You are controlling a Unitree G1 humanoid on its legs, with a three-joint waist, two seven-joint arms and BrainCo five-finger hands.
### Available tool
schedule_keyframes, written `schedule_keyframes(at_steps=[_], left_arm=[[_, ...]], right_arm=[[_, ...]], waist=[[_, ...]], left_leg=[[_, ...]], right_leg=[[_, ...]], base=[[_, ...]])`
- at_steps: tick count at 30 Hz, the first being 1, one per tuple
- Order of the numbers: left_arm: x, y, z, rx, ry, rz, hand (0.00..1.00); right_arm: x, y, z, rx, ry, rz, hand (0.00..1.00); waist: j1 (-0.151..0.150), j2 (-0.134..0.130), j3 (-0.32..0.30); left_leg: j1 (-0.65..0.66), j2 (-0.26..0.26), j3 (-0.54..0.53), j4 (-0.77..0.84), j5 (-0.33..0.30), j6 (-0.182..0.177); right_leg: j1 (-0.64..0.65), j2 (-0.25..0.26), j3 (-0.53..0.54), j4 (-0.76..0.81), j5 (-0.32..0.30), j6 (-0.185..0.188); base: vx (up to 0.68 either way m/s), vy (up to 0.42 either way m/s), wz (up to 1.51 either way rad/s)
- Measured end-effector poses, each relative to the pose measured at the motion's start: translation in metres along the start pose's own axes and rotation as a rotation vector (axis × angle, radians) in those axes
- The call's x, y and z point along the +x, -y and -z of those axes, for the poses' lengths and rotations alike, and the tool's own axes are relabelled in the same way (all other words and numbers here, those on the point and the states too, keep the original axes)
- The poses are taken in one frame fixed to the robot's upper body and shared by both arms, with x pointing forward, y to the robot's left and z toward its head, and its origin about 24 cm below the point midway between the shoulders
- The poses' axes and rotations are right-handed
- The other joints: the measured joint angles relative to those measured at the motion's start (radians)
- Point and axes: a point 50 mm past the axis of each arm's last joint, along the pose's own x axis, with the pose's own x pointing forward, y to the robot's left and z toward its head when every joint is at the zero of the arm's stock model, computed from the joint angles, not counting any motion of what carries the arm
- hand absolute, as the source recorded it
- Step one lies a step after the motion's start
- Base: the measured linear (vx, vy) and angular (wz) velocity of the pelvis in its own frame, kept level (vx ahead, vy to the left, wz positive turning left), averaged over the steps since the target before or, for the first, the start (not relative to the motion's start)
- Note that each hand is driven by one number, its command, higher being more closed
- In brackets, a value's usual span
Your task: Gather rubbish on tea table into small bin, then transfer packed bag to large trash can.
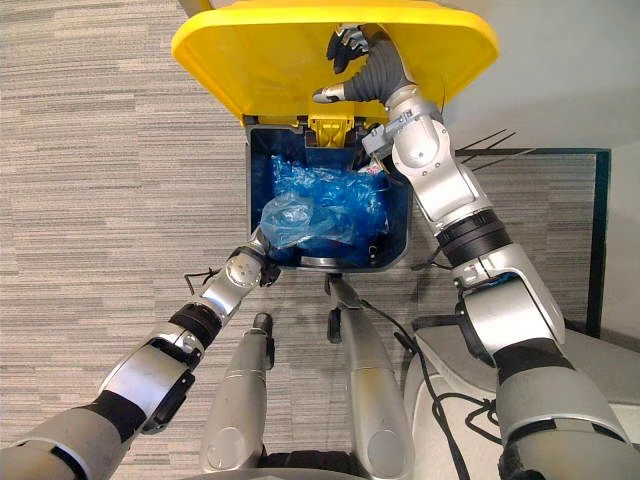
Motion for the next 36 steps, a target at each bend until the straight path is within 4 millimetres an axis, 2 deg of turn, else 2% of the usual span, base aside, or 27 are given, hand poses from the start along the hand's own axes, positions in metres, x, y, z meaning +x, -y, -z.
schedule_keyframes(at_steps=[6,9,13,18,19,20,21,23,25,27,28,29,30,31,32,33,34,35,36], left_arm=[[-0.002,-0.001,0.005,0.012,-0.013,-0.018,0.0],[-0.007,0.0,0.012,-0.007,-0.026,-0.021,0.0],[-0.024,0.005,0.026,-0.093,-0.024,-0.043,0.0],[-0.062,-0.001,0.061,-0.228,-0.07,-0.119,0.0],[-0.074,-0.001,0.073,-0.272,-0.097,-0.139,0.0],[-0.081,0.0,0.079,-0.313,-0.115,-0.149,0.0],[-0.096,0.001,0.093,-0.368,-0.154,-0.166,0.0],[-0.122,0.004,0.118,-0.429,-0.236,-0.184,0.0],[-0.16,0.006,0.149,-0.467,-0.358,-0.217,0.0],[-0.188,0.007,0.167,-0.494,-0.445,-0.247,0.0],[-0.208,0.009,0.177,-0.521,-0.501,-0.279,0.0],[-0.226,0.014,0.186,-0.547,-0.564,-0.294,0.0],[-0.238,0.015,0.191,-0.551,-0.6,-0.297,0.0],[-0.245,0.019,0.193,-0.558,-0.626,-0.293,0.0],[-0.258,0.027,0.196,-0.583,-0.663,-0.283,0.0],[-0.26,0.028,0.196,-0.585,-0.668,-0.28,0.0],[-0.263,0.031,0.193,-0.599,-0.667,-0.277,0.0],[-0.266,0.034,0.19,-0.618,-0.661,-0.273,0.0],[-0.266,0.036,0.188,-0.625,-0.657,-0.271,0.0]], right_arm=[[-0.002,-0.009,-0.001,0.001,0.012,-0.027,0.0],[-0.01,-0.011,0.009,0.009,-0.018,-0.032,0.0],[-0.036,-0.016,0.041,0.025,-0.124,-0.028,0.0],[-0.081,-0.015,0.073,0.073,-0.236,0.021,0.0],[-0.101,-0.018,0.086,0.1,-0.294,0.036,0.0],[-0.113,-0.021,0.093,0.118,-0.333,0.046,0.0],[-0.136,-0.029,0.107,0.156,-0.413,0.059,0.0],[-0.171,-0.043,0.123,0.209,-0.525,0.058,0.0],[-0.211,-0.063,0.132,0.262,-0.636,0.031,0.0],[-0.234,-0.073,0.134,0.293,-0.693,0.017,0.0],[-0.25,-0.081,0.135,0.322,-0.737,0.002,0.0],[-0.264,-0.087,0.136,0.349,-0.775,-0.006,0.0],[-0.282,-0.09,0.137,0.371,-0.829,0.01,0.0],[-0.304,-0.093,0.138,0.389,-0.897,0.028,0.0],[-0.341,-0.099,0.136,0.407,-1.004,0.028,0.0],[-0.348,-0.1,0.136,0.408,-1.023,0.026,0.0],[-0.371,-0.102,0.132,0.41,-1.088,0.02,0.0],[-0.389,-0.106,0.128,0.406,-1.139,0.005,0.0],[-0.397,-0.107,0.125,0.4,-1.163,-0.002,0.0]], waist=[[0.001,0.0,0.0],[0.001,0.0,0.0],[0.001,0.0,-0.001],[0.013,-0.001,-0.003],[0.02,-0.001,-0.003],[0.023,-0.001,-0.004],[0.029,-0.004,-0.021],[0.033,-0.021,-0.061],[0.059,-0.043,-0.089],[0.059,-0.051,-0.112],[0.064,-0.056,-0.124],[0.061,-0.055,-0.127],[0.055,-0.056,-0.138],[0.057,-0.061,-0.156],[0.055,-0.067,-0.186],[0.055,-0.069,-0.193],[0.056,-0.074,-0.203],[0.055,-0.083,-0.214],[0.056,-0.091,-0.218]], left_leg=[[0.009,-0.003,-0.003,-0.012,0.0,0.0],[0.028,-0.003,-0.004,-0.012,0.0,0.0],[0.093,-0.003,-0.012,-0.026,0.002,0.001],[0.18,-0.019,-0.014,-0.034,0.017,0.012],[0.213,-0.023,-0.006,-0.035,0.021,0.017],[0.232,-0.025,0.001,-0.034,0.022,0.019],[0.257,-0.034,0.007,-0.031,0.024,0.023],[0.279,-0.059,0.025,-0.031,0.035,0.043],[0.331,-0.096,0.069,-0.033,0.047,0.067],[0.34,-0.109,0.101,-0.034,0.062,0.097],[0.346,-0.097,0.142,-0.07,0.09,0.118],[0.356,-0.088,0.171,-0.108,0.119,0.123],[0.36,-0.085,0.179,-0.145,0.143,0.131],[0.372,-0.084,0.182,-0.189,0.172,0.13],[0.374,-0.079,0.182,-0.259,0.208,0.126],[0.373,-0.077,0.183,-0.269,0.216,0.123],[0.366,-0.064,0.193,-0.288,0.229,0.115],[0.354,-0.053,0.202,-0.293,0.24,0.098],[0.352,-0.052,0.207,-0.297,0.245,0.088]], right_leg=[[0.001,-0.01,-0.005,0.022,-0.017,0.021],[0.014,-0.019,-0.017,0.033,-0.032,0.02],[0.089,-0.035,-0.034,0.046,-0.045,0.017],[0.182,-0.078,-0.057,0.079,-0.072,0.02],[0.221,-0.087,-0.058,0.08,-0.075,0.019],[0.241,-0.091,-0.058,0.08,-0.076,0.019],[0.27,-0.103,-0.058,0.081,-0.077,0.019],[0.291,-0.129,-0.048,0.086,-0.076,0.02],[0.325,-0.155,-0.008,0.08,-0.053,0.046],[0.352,-0.164,0.006,0.014,-0.008,0.067],[0.35,-0.18,-0.029,0.014,-0.042,0.079],[0.322,-0.211,-0.048,0.151,-0.075,0.025],[0.316,-0.229,-0.049,0.268,-0.096,0.02],[0.321,-0.245,-0.047,0.378,-0.121,0.023],[0.36,-0.255,-0.025,0.513,-0.17,0.017],[0.371,-0.255,-0.019,0.527,-0.186,0.019],[0.417,-0.256,-0.004,0.547,-0.225,0.035],[0.435,-0.259,0.002,0.538,-0.258,0.075],[0.439,-0.257,-0.004,0.518,-0.266,0.082]], base=[[0.01,0.002,0.03],[0.02,0.002,0.12],[0.0,0.036,0.21],[0.0,0.042,0.3],[0.0,0.067,0.19],[-0.03,0.095,0.21],[-0.04,0.087,0.18],[-0.08,0.126,0.11],[-0.16,0.18,-0.25],[-0.21,0.145,-0.4],[-0.28,0.11,-0.69],[-0.33,0.103,-0.7],[-0.24,0.065,-0.48],[-0.17,-0.04,-0.24],[-0.07,-0.06,-0.17],[-0.08,-0.127,-0.23],[-0.09,-0.142,-0.29],[-0.12,-0.192,-0.31],[-0.15,-0.215,-0.28]])
